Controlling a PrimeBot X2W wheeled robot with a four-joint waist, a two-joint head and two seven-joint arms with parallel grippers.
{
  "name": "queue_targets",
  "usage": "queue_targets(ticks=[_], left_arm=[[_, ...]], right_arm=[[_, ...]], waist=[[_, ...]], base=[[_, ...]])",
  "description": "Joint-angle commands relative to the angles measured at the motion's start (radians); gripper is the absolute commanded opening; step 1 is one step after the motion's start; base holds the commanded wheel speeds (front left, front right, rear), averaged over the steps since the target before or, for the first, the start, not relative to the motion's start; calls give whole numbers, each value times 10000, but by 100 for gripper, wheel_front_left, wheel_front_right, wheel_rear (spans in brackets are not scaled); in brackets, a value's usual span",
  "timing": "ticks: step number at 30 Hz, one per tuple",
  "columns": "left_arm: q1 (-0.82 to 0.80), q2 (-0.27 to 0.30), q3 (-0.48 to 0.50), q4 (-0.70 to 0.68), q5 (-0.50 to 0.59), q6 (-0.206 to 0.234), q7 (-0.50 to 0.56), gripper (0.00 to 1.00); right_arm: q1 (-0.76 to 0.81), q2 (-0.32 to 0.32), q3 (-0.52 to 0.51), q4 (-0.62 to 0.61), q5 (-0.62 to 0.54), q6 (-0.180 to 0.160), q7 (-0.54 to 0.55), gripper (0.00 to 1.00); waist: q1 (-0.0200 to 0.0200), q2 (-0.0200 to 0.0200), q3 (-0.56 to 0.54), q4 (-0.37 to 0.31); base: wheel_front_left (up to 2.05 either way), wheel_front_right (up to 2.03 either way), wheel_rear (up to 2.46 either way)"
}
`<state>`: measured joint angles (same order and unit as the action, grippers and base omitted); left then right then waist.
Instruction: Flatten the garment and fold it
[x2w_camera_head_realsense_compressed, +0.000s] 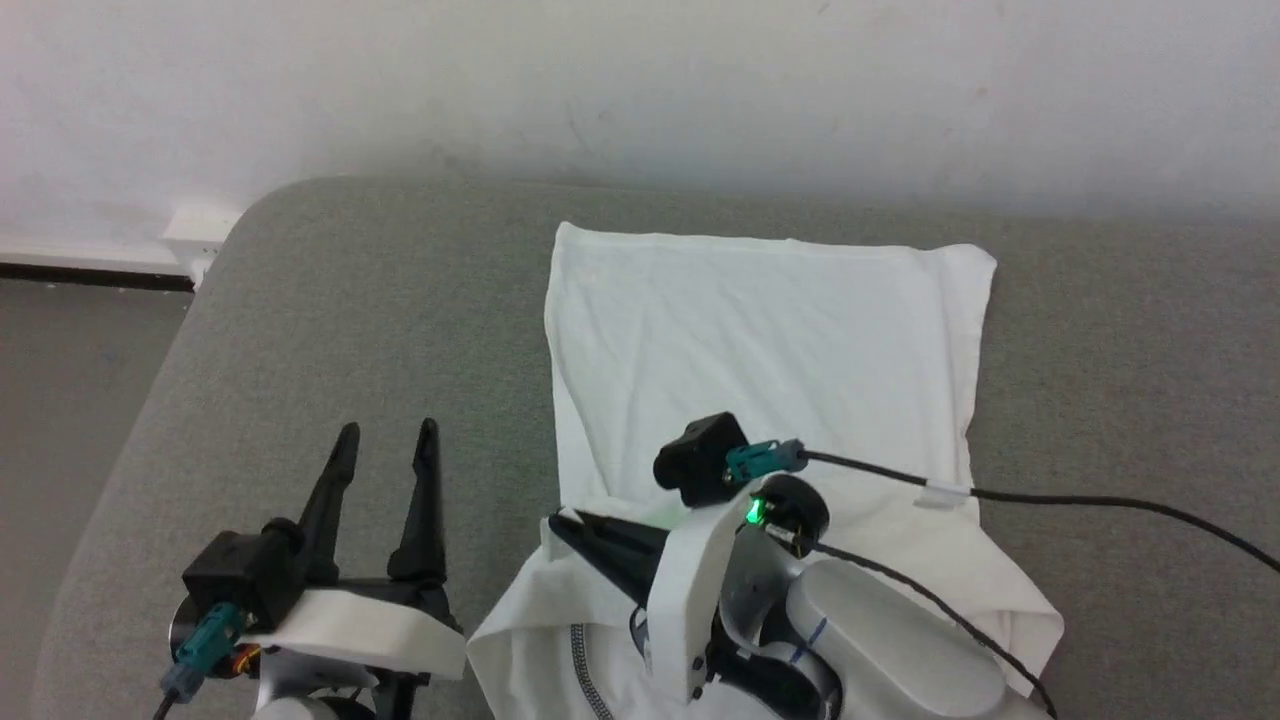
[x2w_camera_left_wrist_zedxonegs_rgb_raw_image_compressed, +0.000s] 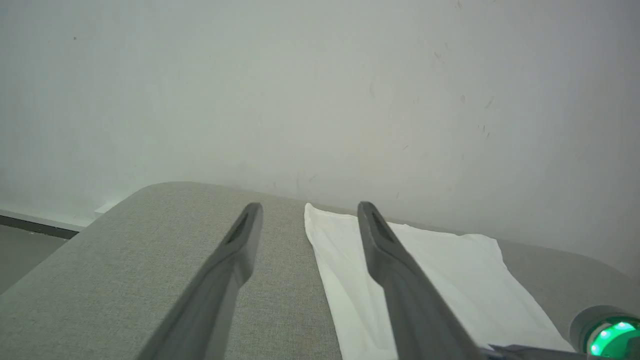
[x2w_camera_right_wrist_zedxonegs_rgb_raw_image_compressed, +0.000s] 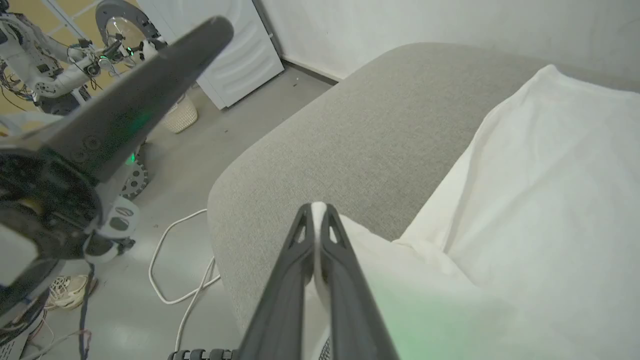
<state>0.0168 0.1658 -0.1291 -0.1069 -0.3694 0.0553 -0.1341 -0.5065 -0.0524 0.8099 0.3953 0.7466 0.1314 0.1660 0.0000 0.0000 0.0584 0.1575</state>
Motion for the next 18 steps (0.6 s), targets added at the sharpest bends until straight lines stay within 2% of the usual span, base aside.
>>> queue_targets(ticks=[1,3,4,5,6,7,14,18], left_arm=[[-192,-54,-57,119,-35,-65,-120,100],[-244,-73,-91,240,-60,-100,-182,100],[-273,-77,-100,305,-76,-119,-218,100],[-273,-77,-100,305,-76,-119,-218,100],[-298,-80,-103,373,-91,-134,-255,100],[-314,-82,-103,437,-107,-147,-294,100],[-143,-55,6,730,-164,-34,-451,100],[61,19,65,764,-153,81,-413,100]], right_arm=[[-164,20,537,502,307,-7,-211,0],[-237,20,999,1069,475,-7,-401,0],[-244,20,1205,1311,586,-7,-480,20],[-244,20,1205,1311,586,-7,-480,20],[-260,21,1405,1523,671,-7,-557,53],[-300,21,1575,1690,726,-7,-673,100],[-963,21,2047,1682,507,-7,-2508,100],[-1118,21,1416,1775,-359,-7,-3633,100]], waist=[[0,0,268,356],[0,0,331,446],[0,0,361,479],[0,0,361,479],[0,0,377,498],[0,0,380,505],[0,0,110,153],[0,0,-226,-184]], base=[[0,0,0],[0,0,0],[0,0,0],[0,0,0],[0,0,0],[0,0,0],[0,0,0],[0,0,0]])
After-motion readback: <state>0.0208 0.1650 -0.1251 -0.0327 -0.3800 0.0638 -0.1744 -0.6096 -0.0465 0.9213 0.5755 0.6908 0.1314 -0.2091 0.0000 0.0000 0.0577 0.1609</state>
